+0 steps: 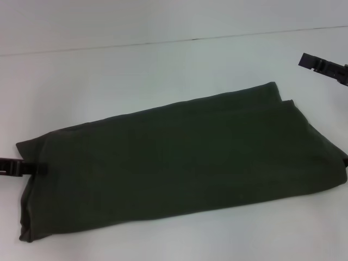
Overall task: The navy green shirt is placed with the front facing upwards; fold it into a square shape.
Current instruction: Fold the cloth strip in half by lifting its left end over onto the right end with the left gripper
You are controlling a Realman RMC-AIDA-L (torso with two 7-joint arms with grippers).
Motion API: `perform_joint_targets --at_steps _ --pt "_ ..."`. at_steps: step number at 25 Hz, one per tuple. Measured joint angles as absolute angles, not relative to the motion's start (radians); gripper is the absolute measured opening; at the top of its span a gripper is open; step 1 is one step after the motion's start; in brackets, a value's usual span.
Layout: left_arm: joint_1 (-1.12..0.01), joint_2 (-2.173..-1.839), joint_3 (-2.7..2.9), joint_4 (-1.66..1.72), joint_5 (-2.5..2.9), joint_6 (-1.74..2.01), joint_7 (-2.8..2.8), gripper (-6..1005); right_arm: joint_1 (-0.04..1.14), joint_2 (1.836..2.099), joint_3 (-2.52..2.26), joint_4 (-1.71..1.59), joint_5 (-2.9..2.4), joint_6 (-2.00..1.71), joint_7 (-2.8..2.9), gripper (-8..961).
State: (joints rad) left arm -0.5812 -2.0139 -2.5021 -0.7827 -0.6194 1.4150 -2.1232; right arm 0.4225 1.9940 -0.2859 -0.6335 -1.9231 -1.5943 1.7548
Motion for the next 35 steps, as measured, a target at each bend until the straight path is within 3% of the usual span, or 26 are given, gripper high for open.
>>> perform_joint_targets --at_steps 6,16,21,30,35 --pt "-0.582 -2.012 -2.505 -0.77 -0.621 1.421 -2.11 214 0.422 1.994 -0.285 -0.634 -1.922 -1.597 1.755 909" --pt "-0.582 -2.013 -2.508 -0.77 -0.624 1.422 -2.093 29 0.422 1.994 -0.285 -0.633 -1.922 -1.603 1.756 908" --pt "-0.579 -2.016 -2.51 -0.773 -0.624 1.407 -2.106 2 0.422 1.994 -0.285 -0.634 -1.922 -1.603 1.756 908" --pt "-0.569 -2.015 -2.519 -0.78 -0.624 1.4 -2.118 111 0.42 1.994 -0.285 -0.634 -1.922 -1.603 1.756 908" --pt "-0.561 -2.015 -2.519 -0.783 -0.622 1.392 -2.117 310 0.42 1.994 -0.285 -0.634 -1.922 -1.603 1.756 908"
